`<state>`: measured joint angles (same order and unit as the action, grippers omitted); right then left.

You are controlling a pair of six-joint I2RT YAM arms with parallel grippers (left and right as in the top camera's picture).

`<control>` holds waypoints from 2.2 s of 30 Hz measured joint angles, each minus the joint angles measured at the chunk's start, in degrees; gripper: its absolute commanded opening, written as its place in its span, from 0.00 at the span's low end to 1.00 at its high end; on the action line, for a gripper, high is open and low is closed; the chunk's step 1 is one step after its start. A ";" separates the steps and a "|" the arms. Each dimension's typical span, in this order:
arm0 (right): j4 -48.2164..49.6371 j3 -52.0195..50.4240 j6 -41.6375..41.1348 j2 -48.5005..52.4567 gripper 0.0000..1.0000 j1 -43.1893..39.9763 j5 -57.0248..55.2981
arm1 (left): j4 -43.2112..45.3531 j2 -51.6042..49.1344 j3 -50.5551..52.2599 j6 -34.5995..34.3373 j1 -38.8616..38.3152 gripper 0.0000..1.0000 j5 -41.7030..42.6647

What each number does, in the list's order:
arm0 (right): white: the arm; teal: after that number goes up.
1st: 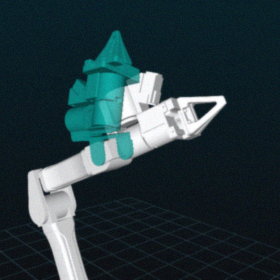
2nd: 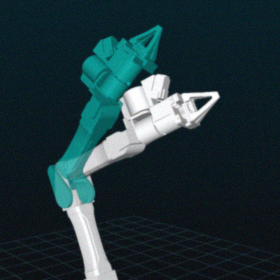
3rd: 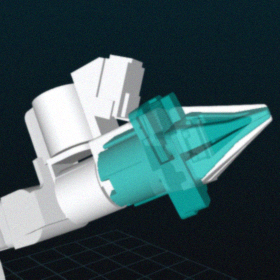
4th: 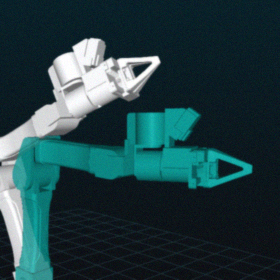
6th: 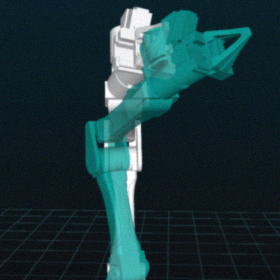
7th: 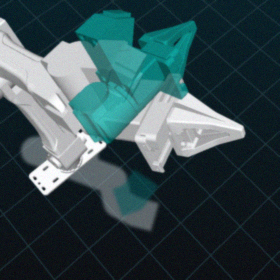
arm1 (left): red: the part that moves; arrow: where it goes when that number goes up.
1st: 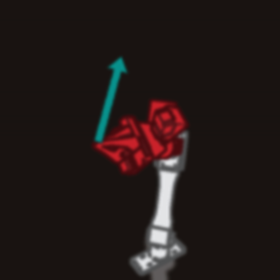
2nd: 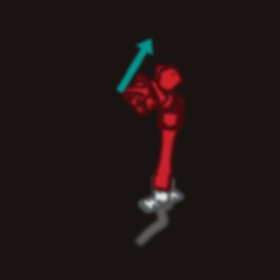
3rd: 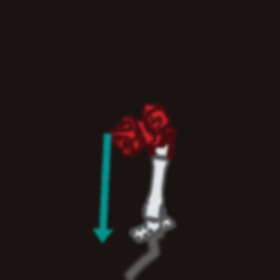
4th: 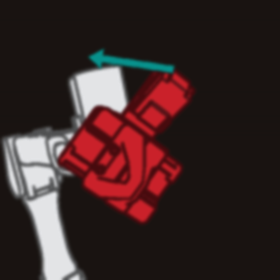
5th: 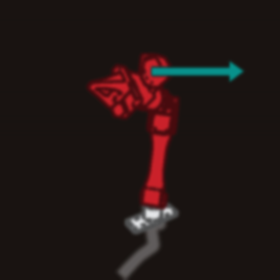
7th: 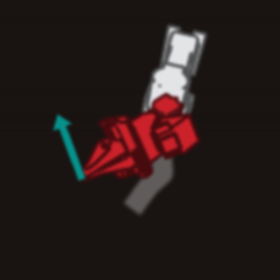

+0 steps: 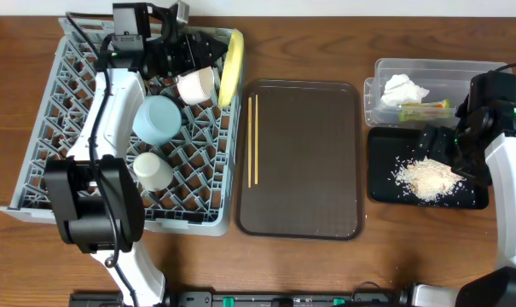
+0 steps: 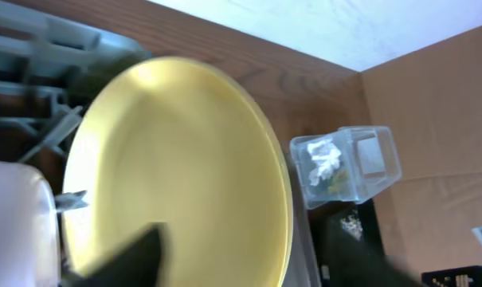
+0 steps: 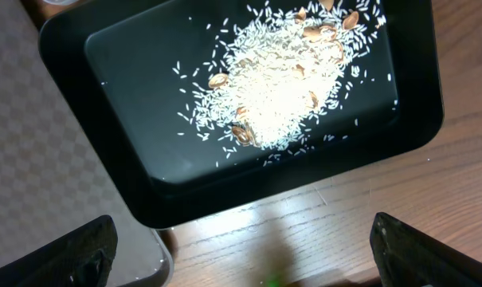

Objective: Sort waste into correct bins and load items into the dishwasher
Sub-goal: 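Carry the yellow plate with the left gripper and stand it in the rack, then move the left gripper to the wooden chopsticks and grasp them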

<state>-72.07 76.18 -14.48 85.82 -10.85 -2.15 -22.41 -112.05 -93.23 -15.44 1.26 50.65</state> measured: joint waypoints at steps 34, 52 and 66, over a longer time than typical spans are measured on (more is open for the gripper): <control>0.02 0.00 0.02 0.00 0.99 0.00 0.02 | -23.15 1.77 0.17 -11.34 -37.90 0.87 -55.28; 0.04 0.00 0.02 0.00 0.99 0.00 0.02 | -21.05 -11.34 0.76 -11.78 -37.64 0.87 -56.70; 0.04 0.00 0.02 0.00 0.99 0.00 0.02 | -20.68 -11.50 3.48 -14.43 -35.41 0.87 -56.17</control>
<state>-72.03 76.18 -14.46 85.82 -10.85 -2.13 -43.09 -123.55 -89.76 -29.87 -34.15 -5.52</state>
